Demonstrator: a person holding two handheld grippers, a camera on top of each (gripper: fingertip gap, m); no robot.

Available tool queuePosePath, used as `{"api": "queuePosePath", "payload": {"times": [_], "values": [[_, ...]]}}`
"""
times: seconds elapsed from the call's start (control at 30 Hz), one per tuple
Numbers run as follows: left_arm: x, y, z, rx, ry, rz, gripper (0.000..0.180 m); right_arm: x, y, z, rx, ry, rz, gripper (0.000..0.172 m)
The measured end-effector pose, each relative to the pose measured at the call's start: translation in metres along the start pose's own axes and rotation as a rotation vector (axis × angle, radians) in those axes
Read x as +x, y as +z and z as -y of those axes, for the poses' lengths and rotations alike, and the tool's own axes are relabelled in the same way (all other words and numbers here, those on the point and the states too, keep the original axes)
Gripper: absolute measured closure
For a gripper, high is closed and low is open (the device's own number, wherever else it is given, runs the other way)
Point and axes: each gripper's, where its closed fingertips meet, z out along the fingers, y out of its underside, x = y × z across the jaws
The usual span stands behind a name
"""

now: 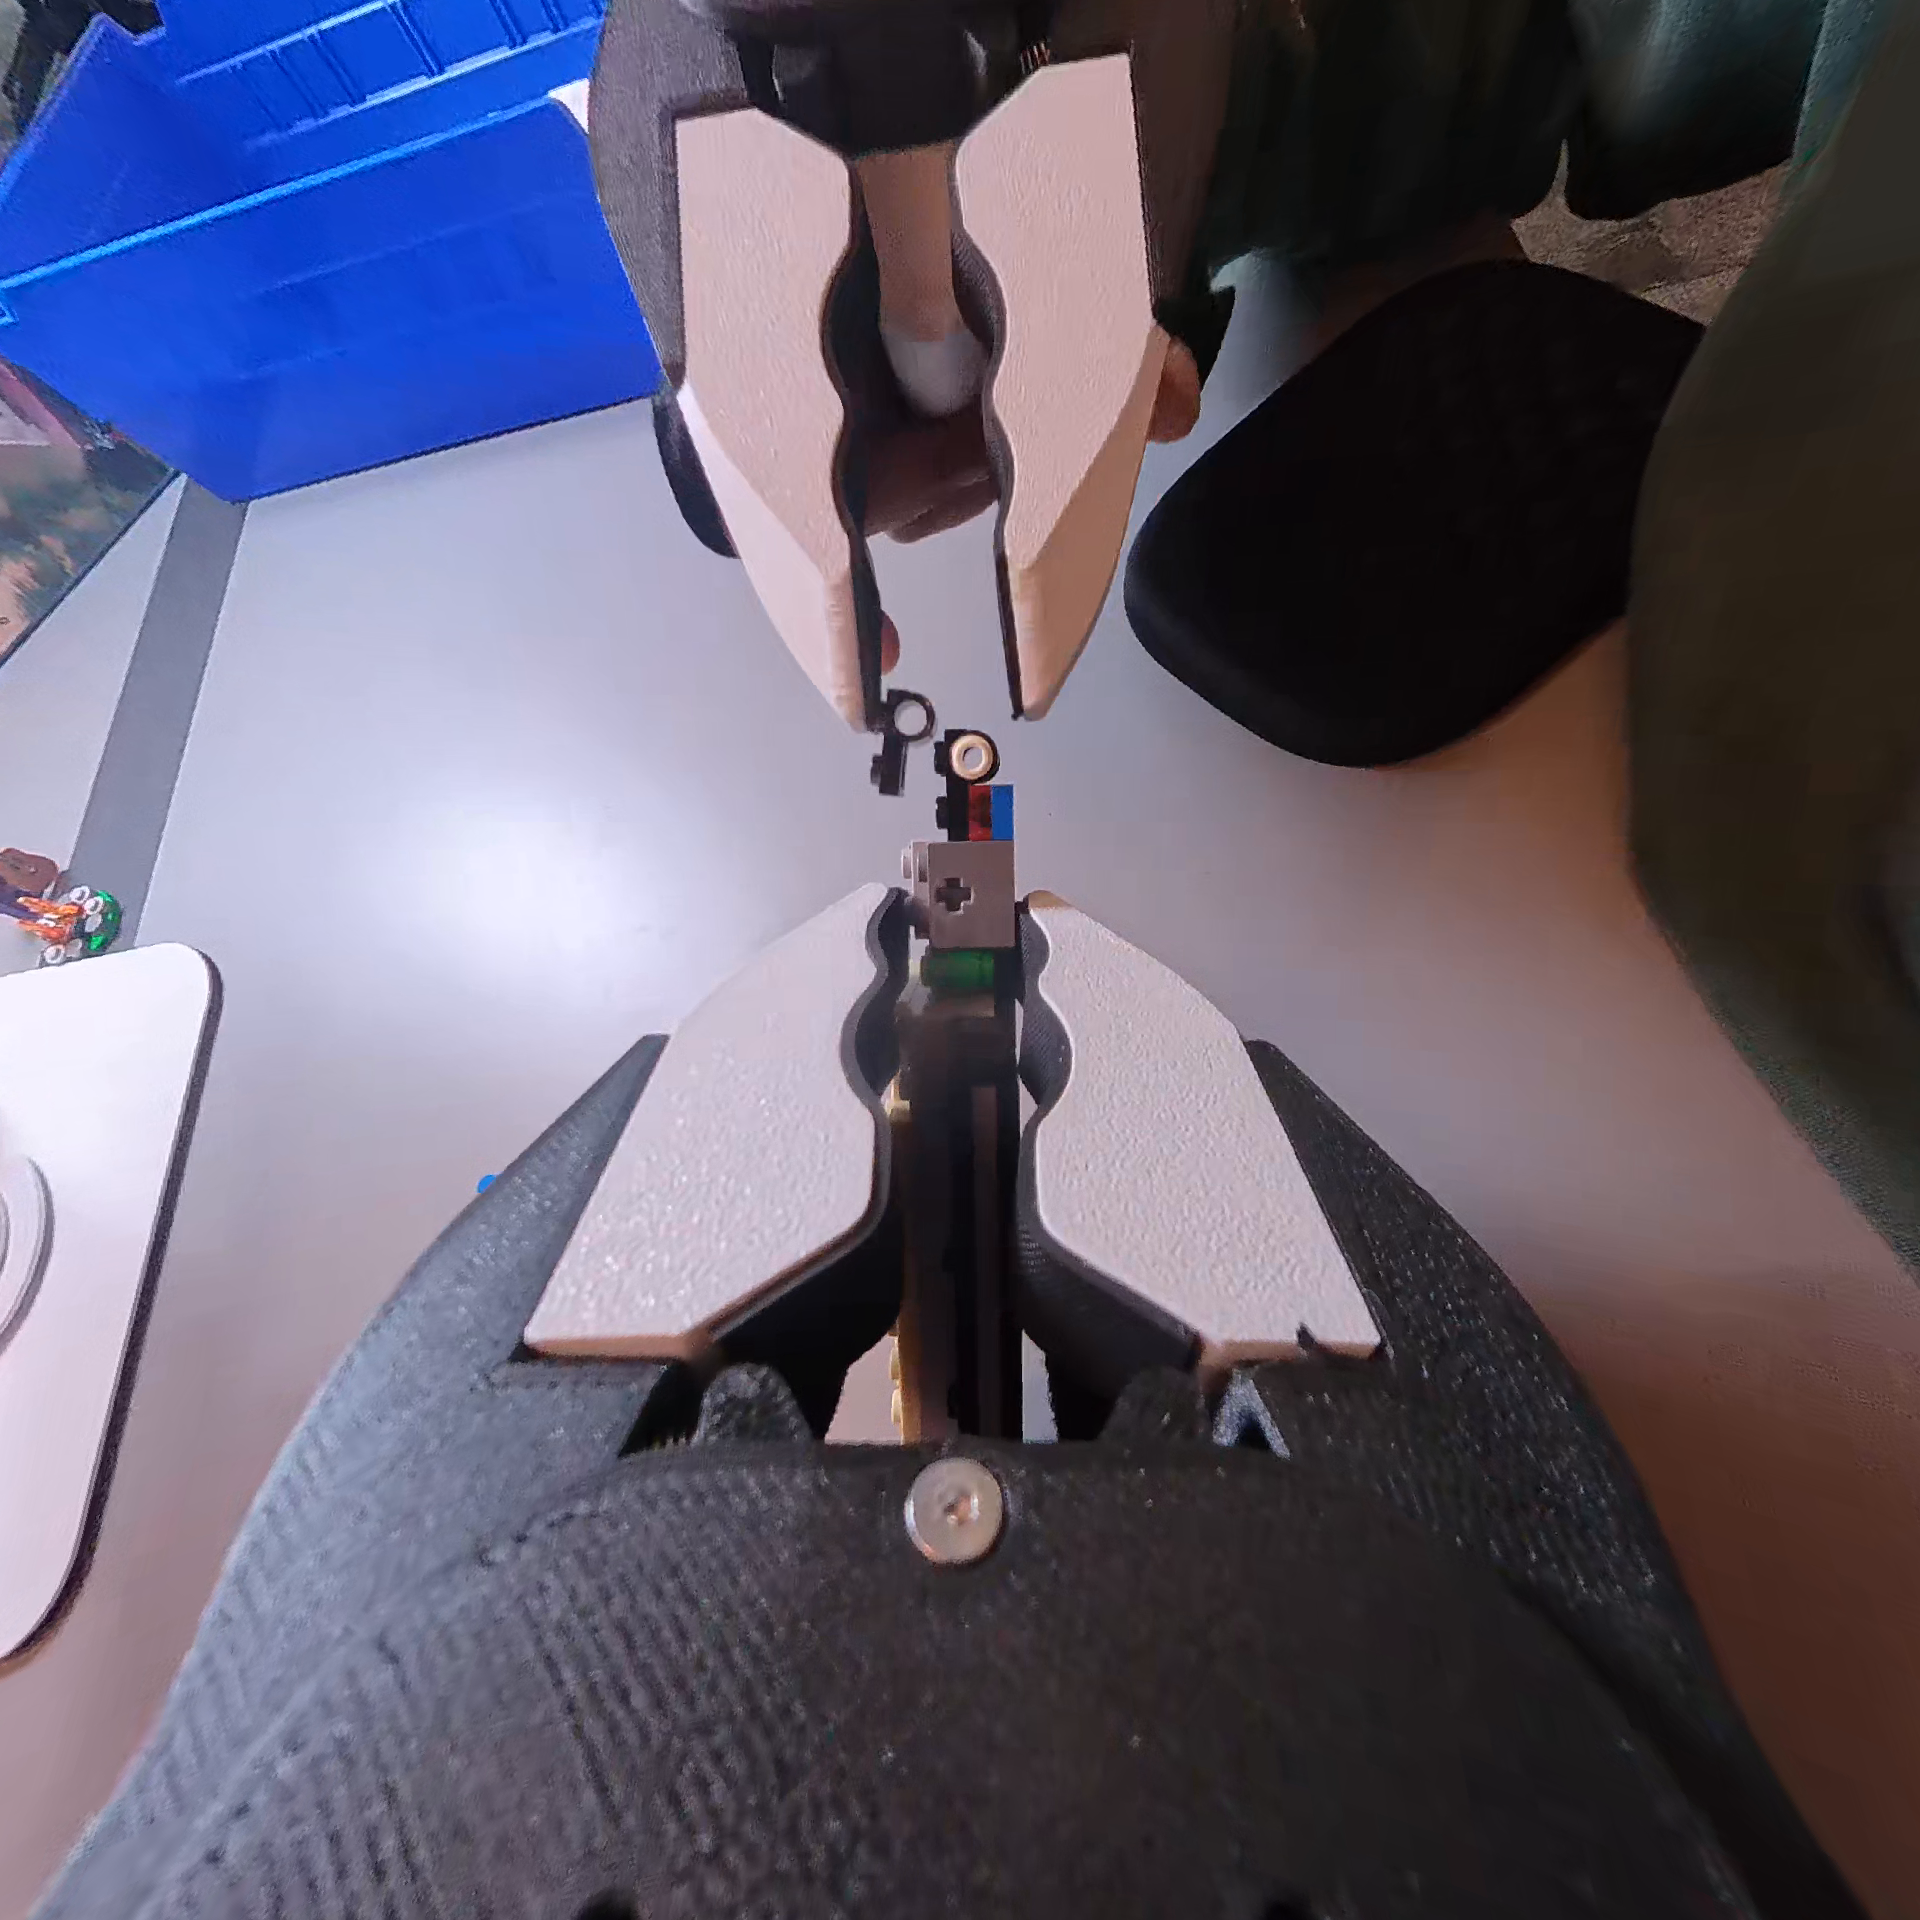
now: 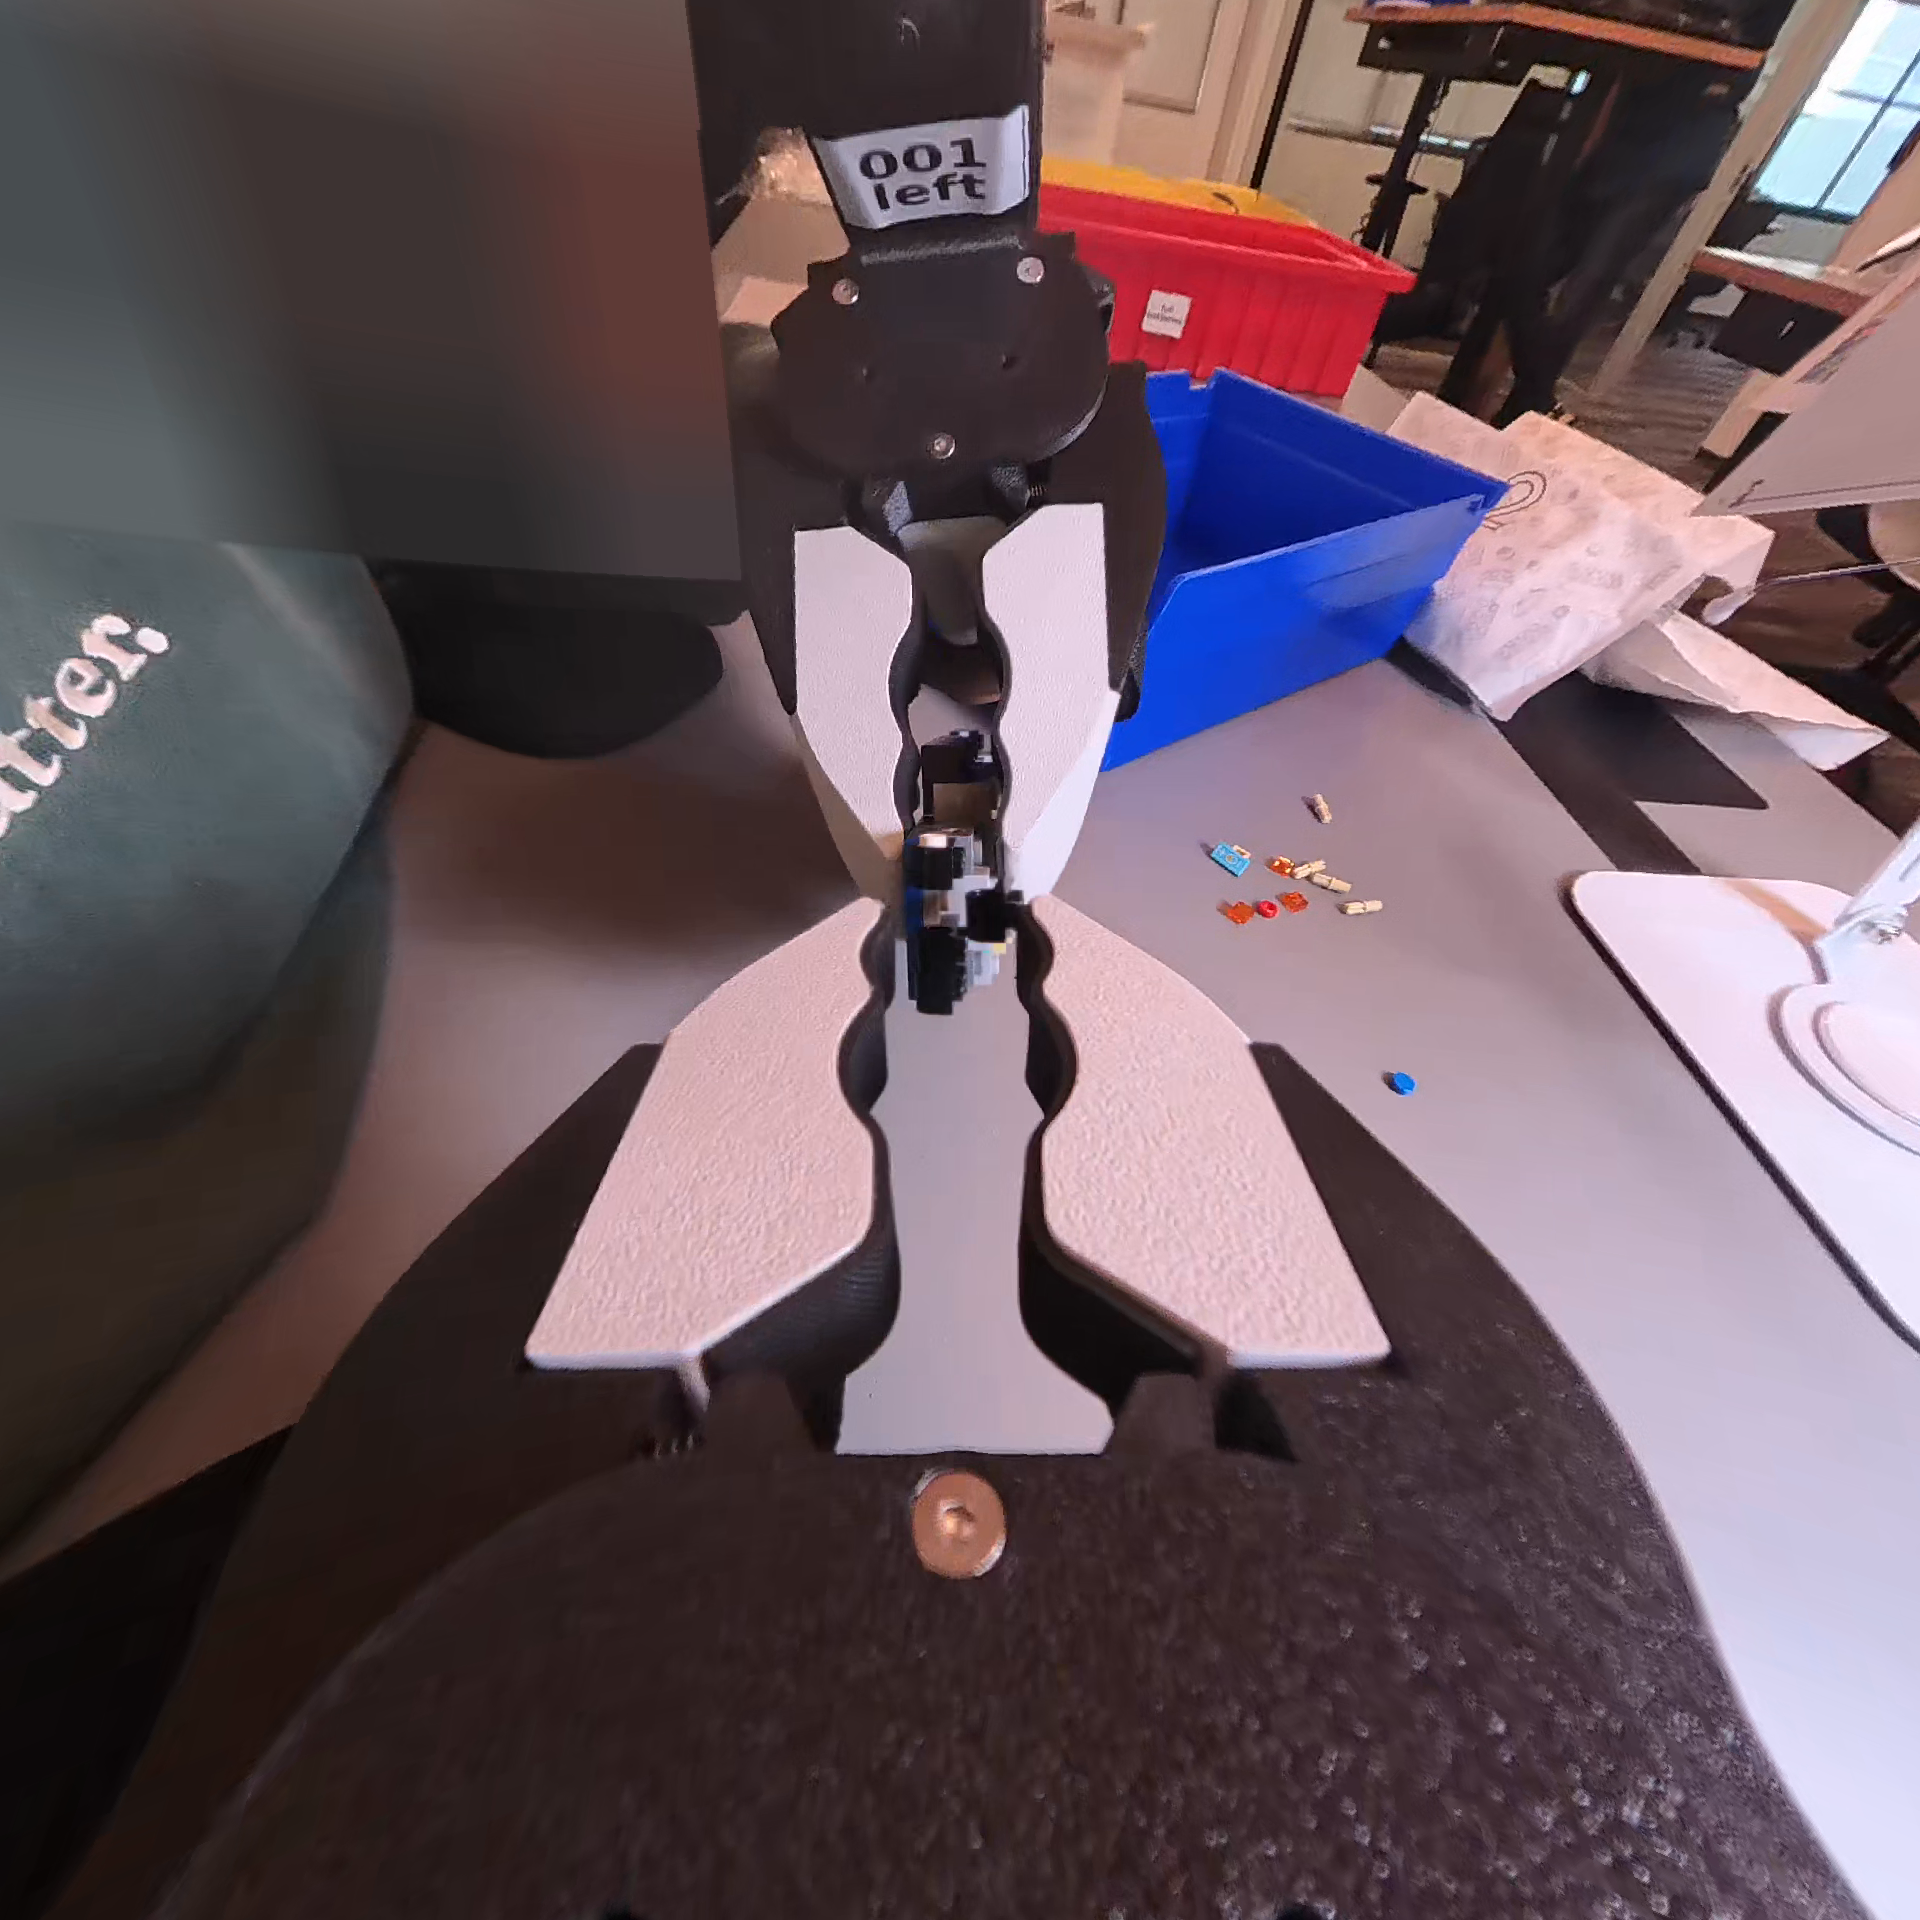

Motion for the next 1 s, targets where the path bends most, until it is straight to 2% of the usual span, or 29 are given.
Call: {"api": "queuePosePath", "payload": {"times": [0.43,0.5,0.53,0.6,0.77,1.0], "values": [[0.003,0.009,-0.005,-0.066,0.038,0.035,0.161,-0.003,0.007,-0.01,-0.094,-0.104,-0.056,0.155],[0.005,0.011,-0.007,-0.085,0.063,0.045,0.161,-0.004,0.007,-0.014,-0.109,-0.082,-0.035,0.156],[0.01,0.014,-0.009,-0.094,0.083,0.022,0.161,-0.002,0.007,-0.014,-0.098,-0.056,-0.034,0.164],[0.027,0.027,-0.006,-0.099,0.125,-0.018,0.161,0.0,0.009,-0.022,-0.102,0.007,-0.001,0.165],[0.025,0.031,-0.015,-0.148,0.156,-0.003,0.161,0.0,0.004,-0.034,-0.09,0.093,0.046,0.165],[0.006,0.042,-0.033,-0.201,0.241,0.13,0.161,0.008,-0.001,-0.054,-0.104,0.135,0.056,0.165]]}}
